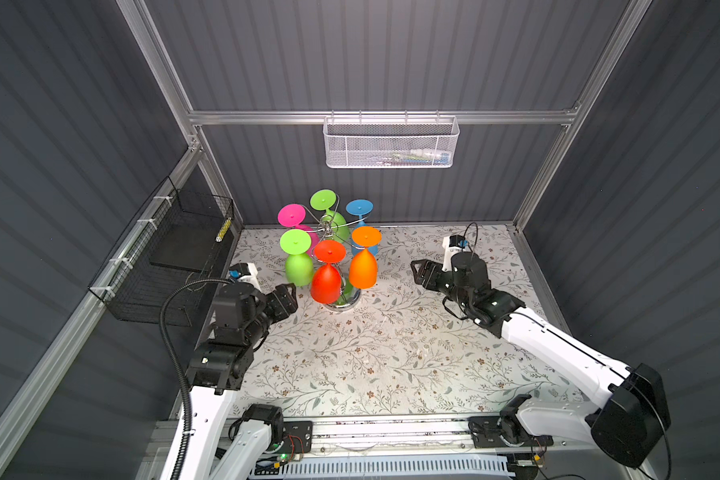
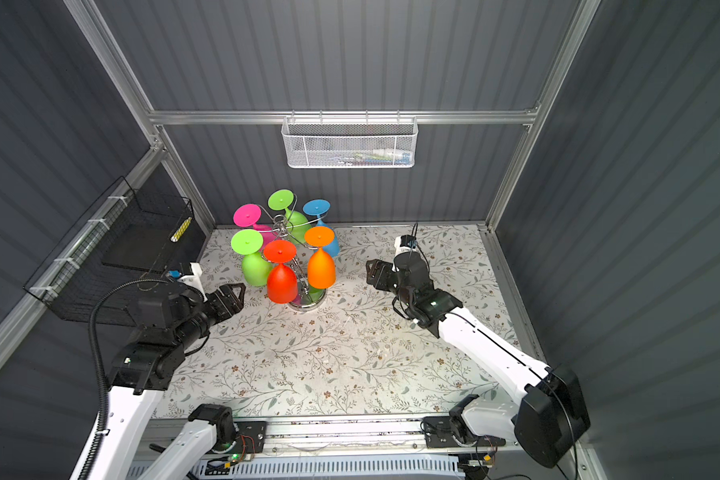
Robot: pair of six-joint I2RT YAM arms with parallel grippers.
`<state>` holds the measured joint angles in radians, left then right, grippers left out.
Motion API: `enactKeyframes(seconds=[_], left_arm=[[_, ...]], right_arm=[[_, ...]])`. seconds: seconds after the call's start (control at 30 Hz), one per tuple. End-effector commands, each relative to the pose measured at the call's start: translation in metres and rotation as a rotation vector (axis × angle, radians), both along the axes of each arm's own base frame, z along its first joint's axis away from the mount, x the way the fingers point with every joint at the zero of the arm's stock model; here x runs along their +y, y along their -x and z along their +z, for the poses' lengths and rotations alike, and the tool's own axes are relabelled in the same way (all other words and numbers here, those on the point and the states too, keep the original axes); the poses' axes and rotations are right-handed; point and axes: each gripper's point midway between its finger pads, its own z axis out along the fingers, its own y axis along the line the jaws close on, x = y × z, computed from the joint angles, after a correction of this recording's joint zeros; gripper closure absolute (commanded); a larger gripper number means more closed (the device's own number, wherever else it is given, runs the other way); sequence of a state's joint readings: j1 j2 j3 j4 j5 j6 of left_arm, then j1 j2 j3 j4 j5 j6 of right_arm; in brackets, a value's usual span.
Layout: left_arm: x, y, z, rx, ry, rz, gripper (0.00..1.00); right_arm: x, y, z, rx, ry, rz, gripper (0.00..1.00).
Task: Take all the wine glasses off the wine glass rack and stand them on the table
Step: 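Raise right gripper to orange glass foot while left gripper rises to red glass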
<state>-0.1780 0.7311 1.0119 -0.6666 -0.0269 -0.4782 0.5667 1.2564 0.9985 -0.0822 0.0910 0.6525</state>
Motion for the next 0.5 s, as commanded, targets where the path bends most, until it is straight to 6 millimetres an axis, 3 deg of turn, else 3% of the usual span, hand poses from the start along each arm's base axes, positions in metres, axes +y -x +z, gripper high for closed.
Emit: enactKeyframes(seconds=[0.0, 0.2, 0.3, 0.37, 0.4, 0.47], left_arm=[[0.001, 0.003, 0.032, -0.052, -0.128, -0.061, 0.21], [-0.018, -0.008, 0.087, -0.180, -0.211, -0.204, 0.22], [-0.039, -0.015, 0.117, -0.275, -0.202, -0.311, 0.22], [-0.055, -0.024, 0.127, -0.317, -0.191, -0.394, 0.22], [-0.059, -0.026, 0.143, -0.359, -0.195, -0.420, 0.22], [-0.067, -0.033, 0.149, -0.376, -0.197, -0.464, 0.22]], right_arm=[[-0.002, 0.005, 0.000, 0.120, -0.030, 0.010, 0.22], [0.025, 0.009, 0.033, 0.136, -0.171, 0.137, 0.24], [0.034, 0.009, 0.045, 0.143, -0.240, 0.160, 0.26], [0.042, 0.009, 0.051, 0.157, -0.300, 0.178, 0.28], [0.046, 0.009, 0.055, 0.165, -0.332, 0.191, 0.29], [0.055, 0.009, 0.063, 0.180, -0.388, 0.219, 0.30]])
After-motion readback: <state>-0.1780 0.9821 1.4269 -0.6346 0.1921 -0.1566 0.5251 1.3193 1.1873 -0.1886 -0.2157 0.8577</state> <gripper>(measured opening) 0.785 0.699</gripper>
